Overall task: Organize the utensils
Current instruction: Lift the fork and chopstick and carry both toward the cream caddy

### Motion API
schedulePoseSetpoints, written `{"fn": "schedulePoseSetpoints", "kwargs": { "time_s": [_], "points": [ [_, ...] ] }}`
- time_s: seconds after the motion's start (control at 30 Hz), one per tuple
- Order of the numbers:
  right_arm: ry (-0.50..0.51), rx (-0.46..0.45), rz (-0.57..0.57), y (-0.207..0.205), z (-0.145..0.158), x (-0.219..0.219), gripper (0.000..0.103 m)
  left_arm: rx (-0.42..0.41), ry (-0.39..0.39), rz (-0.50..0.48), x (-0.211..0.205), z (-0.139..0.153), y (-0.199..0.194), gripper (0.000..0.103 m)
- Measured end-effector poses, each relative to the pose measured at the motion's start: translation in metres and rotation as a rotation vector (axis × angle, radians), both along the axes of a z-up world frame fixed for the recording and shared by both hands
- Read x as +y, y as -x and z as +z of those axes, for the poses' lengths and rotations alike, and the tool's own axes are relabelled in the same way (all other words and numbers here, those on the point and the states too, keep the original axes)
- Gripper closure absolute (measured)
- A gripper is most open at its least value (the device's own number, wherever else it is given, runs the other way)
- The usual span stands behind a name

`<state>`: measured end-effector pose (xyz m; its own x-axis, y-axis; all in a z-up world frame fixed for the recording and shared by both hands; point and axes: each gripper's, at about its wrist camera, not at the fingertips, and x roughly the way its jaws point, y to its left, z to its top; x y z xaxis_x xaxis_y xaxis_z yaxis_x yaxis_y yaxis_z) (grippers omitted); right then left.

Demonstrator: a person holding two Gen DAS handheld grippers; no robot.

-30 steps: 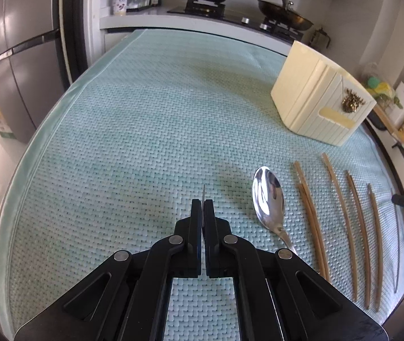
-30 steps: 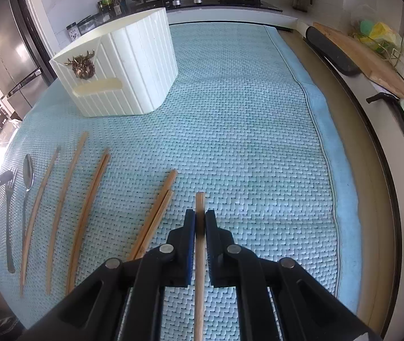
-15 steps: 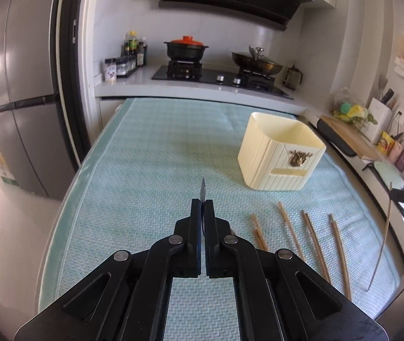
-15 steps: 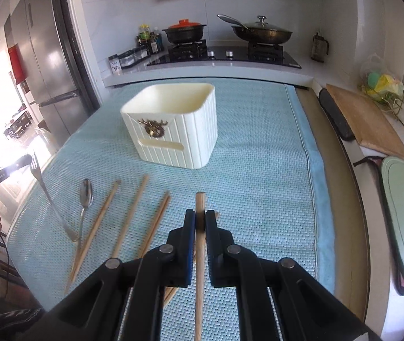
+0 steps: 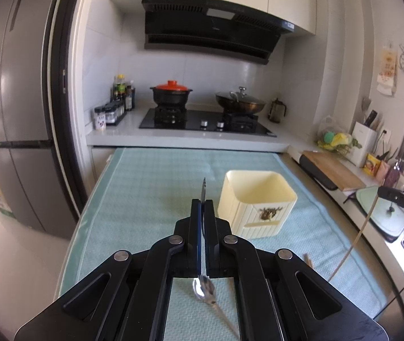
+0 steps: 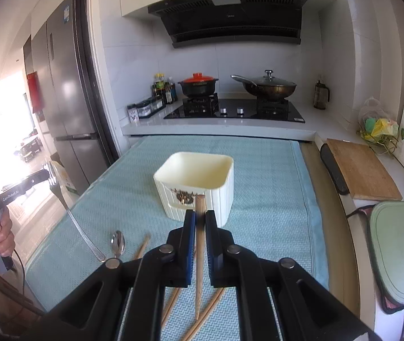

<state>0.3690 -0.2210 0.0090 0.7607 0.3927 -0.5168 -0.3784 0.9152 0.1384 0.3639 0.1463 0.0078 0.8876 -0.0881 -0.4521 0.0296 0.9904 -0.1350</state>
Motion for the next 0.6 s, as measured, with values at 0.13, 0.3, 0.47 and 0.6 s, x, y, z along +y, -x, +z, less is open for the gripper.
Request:
{"fn": "schedulePoseSetpoints", "kwargs": {
  "time_s": [0.13,0.3,0.47,0.6],
  "points": [
    [-0.046,-0.057,-0.012,-0.02,0.033,0.005,0.096,-0.059,-0.016,0.002,-0.009,0.037,-0.027,0.103],
    [-0.077,-0.16,-0.041,-0.055,0.079,0.015,0.096,-0.123,-0.028,0.033,-0.022,0.071,-0.071,0.103],
    [-0.1,-0.231,-0.065,-0.095,0.101,0.027,0.096,-0.14,-0.059,0.063,-0.043,0.072,-0.119,0.103],
    [-0.086,-0.257,-0.078,-0.13,0.088,0.038,0.096,-0.085,-0.09,0.056,-0.061,0.046,-0.158,0.103]
  ]
}}
